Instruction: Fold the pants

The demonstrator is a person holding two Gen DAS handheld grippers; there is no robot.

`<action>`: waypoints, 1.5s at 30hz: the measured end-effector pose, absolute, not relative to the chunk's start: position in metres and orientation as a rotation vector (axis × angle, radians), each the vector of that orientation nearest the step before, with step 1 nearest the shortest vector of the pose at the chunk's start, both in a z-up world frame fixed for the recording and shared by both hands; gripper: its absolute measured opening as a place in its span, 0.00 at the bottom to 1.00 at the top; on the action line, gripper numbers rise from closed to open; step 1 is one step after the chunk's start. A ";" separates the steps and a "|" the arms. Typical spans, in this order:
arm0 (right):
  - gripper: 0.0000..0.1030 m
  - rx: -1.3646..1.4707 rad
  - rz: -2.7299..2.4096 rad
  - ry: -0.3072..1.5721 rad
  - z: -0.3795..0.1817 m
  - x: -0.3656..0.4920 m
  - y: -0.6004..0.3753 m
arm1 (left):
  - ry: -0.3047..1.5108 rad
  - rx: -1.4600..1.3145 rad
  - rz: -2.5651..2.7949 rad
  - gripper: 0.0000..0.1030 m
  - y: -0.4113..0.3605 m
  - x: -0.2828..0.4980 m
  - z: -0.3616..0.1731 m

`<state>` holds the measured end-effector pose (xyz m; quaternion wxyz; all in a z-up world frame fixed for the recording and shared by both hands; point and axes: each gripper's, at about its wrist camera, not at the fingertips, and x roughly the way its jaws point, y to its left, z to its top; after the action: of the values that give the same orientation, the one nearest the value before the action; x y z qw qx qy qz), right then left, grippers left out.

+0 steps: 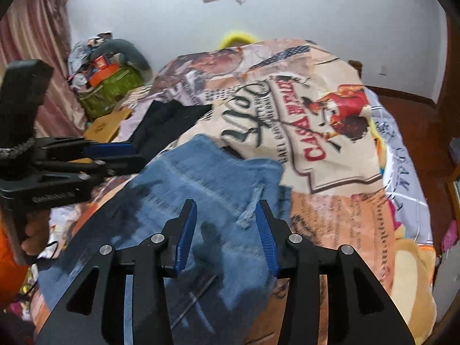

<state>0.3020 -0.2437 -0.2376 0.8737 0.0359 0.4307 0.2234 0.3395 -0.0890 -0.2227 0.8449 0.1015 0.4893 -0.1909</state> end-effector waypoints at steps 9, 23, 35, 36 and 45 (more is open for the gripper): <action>0.41 0.099 0.471 0.964 -0.270 0.282 -0.246 | 1.068 0.255 -0.358 0.66 -0.073 0.318 -0.243; 0.52 0.101 0.410 0.978 -0.271 0.254 -0.269 | 1.046 0.240 -0.295 0.74 -0.040 0.284 -0.236; 0.62 0.133 0.376 0.919 -0.250 0.251 -0.278 | 1.008 0.215 -0.251 0.83 -0.034 0.293 -0.211; 0.69 0.151 0.370 0.903 -0.248 0.252 -0.278 | 1.004 0.224 -0.253 0.83 -0.036 0.295 -0.210; 0.72 0.182 0.397 0.999 -0.272 0.268 -0.268 | 1.053 0.192 -0.361 0.95 -0.056 0.313 -0.219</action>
<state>0.2684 -0.2684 -0.2718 0.8550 0.0866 0.4753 0.1887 0.3126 -0.0563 -0.2190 0.8447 0.0909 0.4990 -0.1709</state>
